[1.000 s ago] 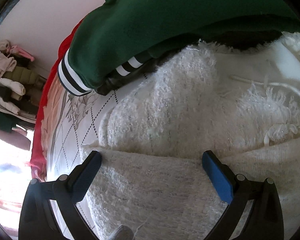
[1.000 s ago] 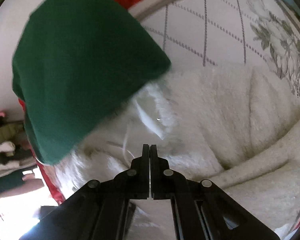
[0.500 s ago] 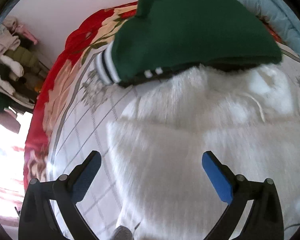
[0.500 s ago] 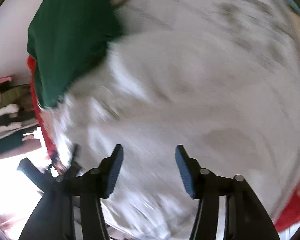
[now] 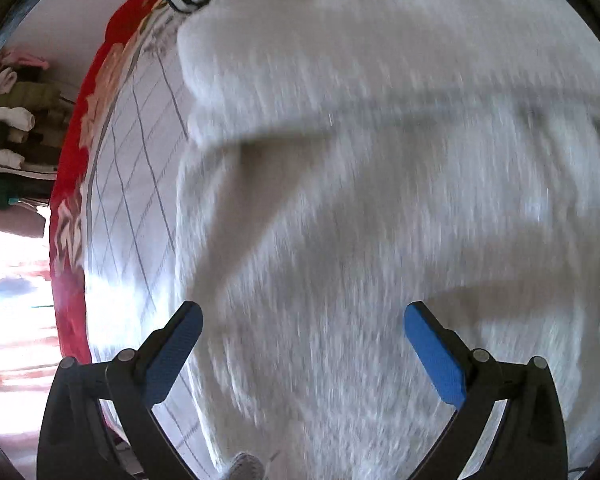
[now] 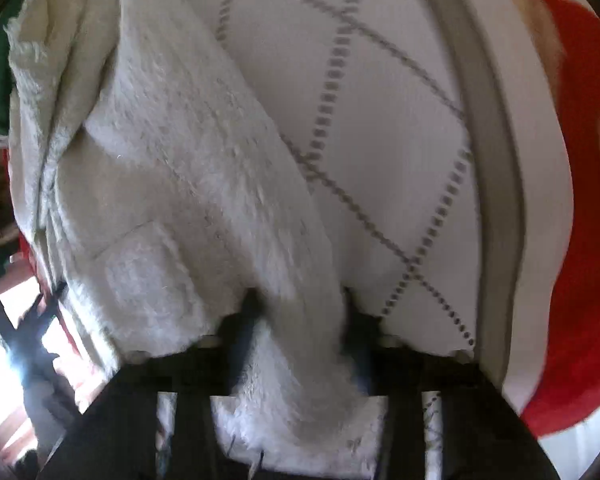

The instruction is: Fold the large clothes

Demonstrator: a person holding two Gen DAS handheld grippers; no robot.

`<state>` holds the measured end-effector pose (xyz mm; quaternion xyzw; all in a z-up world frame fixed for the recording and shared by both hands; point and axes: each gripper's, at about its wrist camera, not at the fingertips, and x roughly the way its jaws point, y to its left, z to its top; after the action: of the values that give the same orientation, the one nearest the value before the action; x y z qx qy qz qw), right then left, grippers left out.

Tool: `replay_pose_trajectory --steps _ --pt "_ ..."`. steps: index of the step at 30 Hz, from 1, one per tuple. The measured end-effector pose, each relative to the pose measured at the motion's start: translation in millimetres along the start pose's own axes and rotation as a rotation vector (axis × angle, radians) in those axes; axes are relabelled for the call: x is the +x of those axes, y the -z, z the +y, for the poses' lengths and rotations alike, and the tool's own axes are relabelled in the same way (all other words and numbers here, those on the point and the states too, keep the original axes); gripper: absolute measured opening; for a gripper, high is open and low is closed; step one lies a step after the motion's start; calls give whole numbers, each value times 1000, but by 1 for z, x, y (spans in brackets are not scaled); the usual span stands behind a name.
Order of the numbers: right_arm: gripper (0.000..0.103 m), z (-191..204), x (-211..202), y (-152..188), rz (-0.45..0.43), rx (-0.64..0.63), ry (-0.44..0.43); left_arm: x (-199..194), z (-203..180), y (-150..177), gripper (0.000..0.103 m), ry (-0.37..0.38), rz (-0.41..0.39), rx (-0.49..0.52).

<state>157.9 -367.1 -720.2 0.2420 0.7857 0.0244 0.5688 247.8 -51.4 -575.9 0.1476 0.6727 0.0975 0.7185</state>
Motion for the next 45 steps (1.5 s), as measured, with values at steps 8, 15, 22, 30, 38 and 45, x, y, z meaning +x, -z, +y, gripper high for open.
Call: replay_pose_trajectory --steps 8,15,22,30,38,45 --pt "12 -25 30 67 5 265 -303 -25 33 32 103 -67 -35 51" --pt "12 16 97 171 178 384 -419 -45 41 44 103 -76 -114 84" --pt "45 64 41 158 80 228 -120 -33 -16 51 103 -53 -139 94" --pt "54 92 -2 48 -147 70 115 7 -22 48 103 31 -9 -12" --pt "33 103 9 16 -192 72 159 15 -19 38 103 72 -3 13" --pt "34 80 -6 0 -111 227 93 21 -9 34 103 101 2 25"
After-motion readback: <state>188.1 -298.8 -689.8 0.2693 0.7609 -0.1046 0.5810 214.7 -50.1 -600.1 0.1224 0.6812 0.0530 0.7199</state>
